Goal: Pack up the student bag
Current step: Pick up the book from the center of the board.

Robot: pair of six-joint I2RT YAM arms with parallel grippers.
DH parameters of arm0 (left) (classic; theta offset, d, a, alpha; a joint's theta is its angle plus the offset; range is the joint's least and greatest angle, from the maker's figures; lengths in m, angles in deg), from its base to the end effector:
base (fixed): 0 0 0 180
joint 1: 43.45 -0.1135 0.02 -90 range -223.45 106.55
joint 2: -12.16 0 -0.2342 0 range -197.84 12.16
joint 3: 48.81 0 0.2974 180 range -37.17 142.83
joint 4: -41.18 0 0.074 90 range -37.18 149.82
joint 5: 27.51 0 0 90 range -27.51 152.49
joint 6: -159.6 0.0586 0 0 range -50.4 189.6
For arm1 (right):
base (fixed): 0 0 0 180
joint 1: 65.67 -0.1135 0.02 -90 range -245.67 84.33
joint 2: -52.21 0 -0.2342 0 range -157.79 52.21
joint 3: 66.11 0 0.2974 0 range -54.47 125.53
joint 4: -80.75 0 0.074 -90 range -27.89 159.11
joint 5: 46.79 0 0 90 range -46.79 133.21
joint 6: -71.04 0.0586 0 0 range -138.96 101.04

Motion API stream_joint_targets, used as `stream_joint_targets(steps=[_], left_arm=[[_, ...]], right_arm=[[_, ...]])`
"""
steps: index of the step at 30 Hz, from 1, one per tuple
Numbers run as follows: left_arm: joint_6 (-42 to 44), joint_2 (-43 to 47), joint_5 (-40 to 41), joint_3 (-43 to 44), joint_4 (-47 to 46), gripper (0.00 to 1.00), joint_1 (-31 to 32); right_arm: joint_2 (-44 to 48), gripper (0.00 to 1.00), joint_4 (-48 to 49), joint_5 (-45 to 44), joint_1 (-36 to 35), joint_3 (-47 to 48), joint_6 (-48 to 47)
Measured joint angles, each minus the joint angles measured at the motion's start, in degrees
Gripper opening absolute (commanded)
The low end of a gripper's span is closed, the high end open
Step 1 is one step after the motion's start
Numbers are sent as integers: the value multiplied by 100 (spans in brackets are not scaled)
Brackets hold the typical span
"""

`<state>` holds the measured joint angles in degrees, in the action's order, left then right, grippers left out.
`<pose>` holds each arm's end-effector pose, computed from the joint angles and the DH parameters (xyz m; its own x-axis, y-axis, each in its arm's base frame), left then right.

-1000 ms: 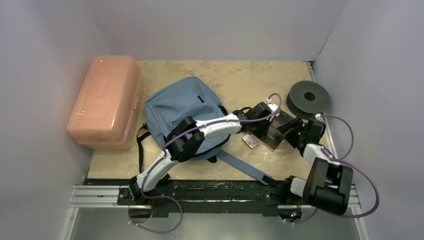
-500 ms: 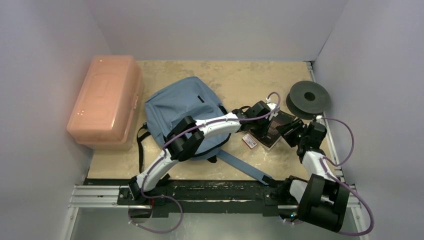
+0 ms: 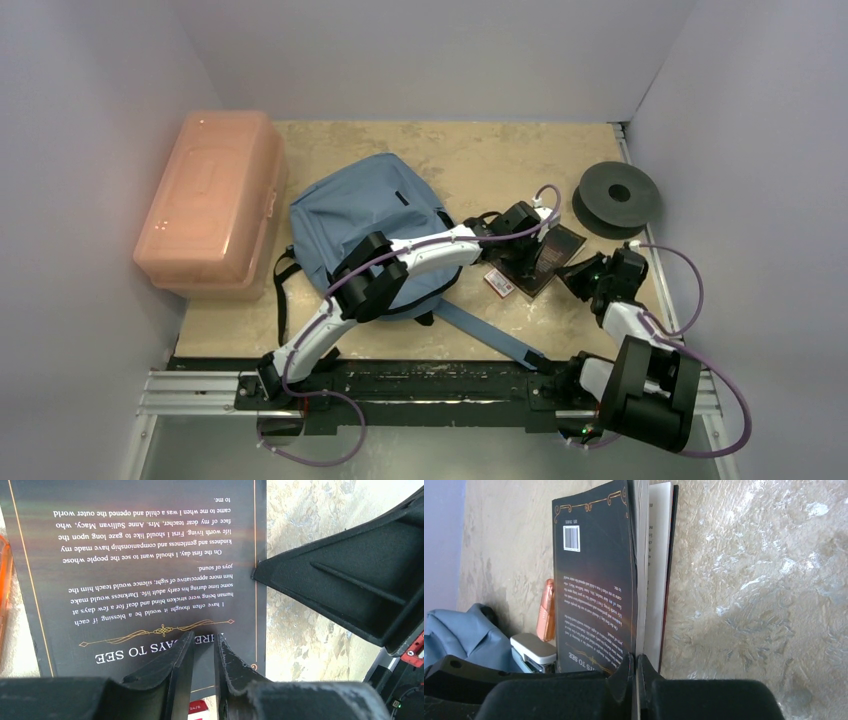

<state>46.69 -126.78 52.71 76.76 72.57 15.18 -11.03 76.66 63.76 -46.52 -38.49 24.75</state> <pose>0.2932 -0.5000 0.1058 -0.6896 0.3942 -0.6075 0.6902 0.6117 -0.3866 0.2481 -0.0644 0.0671 -0.4003 0.8239 -0.4011 0.4547 0.5586 0.6937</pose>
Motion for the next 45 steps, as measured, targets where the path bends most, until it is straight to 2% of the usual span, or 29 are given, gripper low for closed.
stream_joint_targets(steps=[3,8,10,13,20,27,32,38,45], left_arm=[[17,33,-52,4,85,27,0],[179,264,-221,-90,369,54,-17],[317,505,-247,-282,391,62,-11],[564,872,-199,-498,378,68,28],[1209,1296,267,-802,17,68,472],[1593,1294,1036,-1167,-221,55,966],[1766,1283,1606,-1167,-393,51,994],[2028,1121,2149,-1156,-544,57,1008],[2142,903,2356,-1093,-542,63,1099]], right_arm=[[0,0,-68,-55,-4,7,-90],[155,0,-343,-63,-9,111,-221],[308,0,-573,-61,-13,214,-225],[505,0,-973,-61,-13,422,-166],[409,0,-1582,-57,-13,787,33],[356,0,-1939,-28,-13,920,251],[358,0,-2070,-7,-13,1032,339],[358,0,-2111,-7,-13,1034,431],[350,0,-2291,-7,-13,1034,505]])
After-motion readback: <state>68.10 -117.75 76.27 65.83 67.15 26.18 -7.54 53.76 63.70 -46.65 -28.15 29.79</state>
